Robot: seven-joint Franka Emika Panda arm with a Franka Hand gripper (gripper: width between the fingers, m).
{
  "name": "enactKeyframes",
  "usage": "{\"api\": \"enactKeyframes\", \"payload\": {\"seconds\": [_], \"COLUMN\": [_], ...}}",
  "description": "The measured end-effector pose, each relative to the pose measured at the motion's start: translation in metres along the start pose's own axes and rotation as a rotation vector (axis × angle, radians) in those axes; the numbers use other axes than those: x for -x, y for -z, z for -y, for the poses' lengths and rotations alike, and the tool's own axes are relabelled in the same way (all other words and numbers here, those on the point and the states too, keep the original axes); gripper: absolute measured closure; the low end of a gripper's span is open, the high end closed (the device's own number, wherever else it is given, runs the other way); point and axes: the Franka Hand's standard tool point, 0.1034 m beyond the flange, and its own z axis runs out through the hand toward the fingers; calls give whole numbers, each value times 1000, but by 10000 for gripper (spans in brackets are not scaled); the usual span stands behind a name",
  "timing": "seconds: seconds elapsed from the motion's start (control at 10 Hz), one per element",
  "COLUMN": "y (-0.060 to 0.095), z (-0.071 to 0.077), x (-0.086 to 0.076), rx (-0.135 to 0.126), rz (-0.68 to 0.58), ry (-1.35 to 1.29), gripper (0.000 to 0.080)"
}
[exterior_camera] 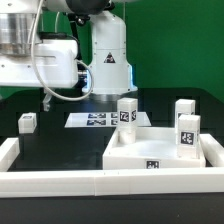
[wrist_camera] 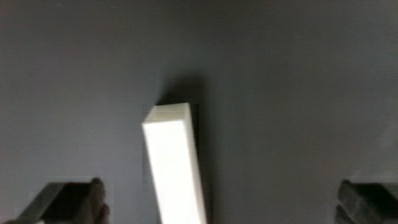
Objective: Assemble square table
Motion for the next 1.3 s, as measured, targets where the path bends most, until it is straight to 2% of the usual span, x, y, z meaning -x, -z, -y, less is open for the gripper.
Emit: {"api": "enactKeyframes", "payload": {"seconds": [0.1,0.3,0.5,0.7,0.9,1.1,1.3], "y": [-2,-18,-24,-26,-29,-41,-46], "z": [-8,-23,-27,-21,-12,-11,-19], "x": [4,37,52,55,56,77,88], "rx": [3,0,32,5,-33,-73,-62], "rz": [-4,0,-27,12,104,235,344], "ry": [10,69,75,61,66,74,107], "gripper": [150,150,150,150,150,150,150]}}
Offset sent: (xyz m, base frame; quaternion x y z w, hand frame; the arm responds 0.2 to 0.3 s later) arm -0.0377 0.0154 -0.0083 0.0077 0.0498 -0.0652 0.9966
